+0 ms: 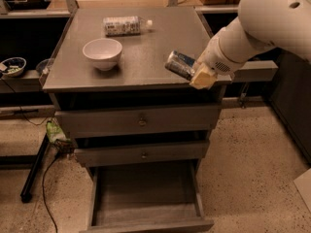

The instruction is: Place redbull can into bottom drawer

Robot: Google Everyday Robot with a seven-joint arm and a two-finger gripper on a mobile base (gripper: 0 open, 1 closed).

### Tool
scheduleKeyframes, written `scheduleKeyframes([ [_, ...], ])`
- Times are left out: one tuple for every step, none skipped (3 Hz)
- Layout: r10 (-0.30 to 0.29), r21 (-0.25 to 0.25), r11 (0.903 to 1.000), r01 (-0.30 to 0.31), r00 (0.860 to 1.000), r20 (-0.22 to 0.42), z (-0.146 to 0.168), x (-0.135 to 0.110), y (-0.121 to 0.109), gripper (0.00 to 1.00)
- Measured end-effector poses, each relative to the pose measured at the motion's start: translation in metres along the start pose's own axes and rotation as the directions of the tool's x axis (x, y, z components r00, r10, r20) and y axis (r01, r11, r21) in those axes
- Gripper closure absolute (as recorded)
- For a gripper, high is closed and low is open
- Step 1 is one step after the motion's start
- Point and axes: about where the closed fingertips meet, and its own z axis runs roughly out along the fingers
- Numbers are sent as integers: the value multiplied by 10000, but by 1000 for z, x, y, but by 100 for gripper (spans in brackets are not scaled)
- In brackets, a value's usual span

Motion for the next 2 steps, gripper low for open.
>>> scheduleKeyframes([
  [-7,214,9998,8,10000,-26,-2,-6,0,100],
  [110,320,9994,-111,9999,49,3,4,21,100],
])
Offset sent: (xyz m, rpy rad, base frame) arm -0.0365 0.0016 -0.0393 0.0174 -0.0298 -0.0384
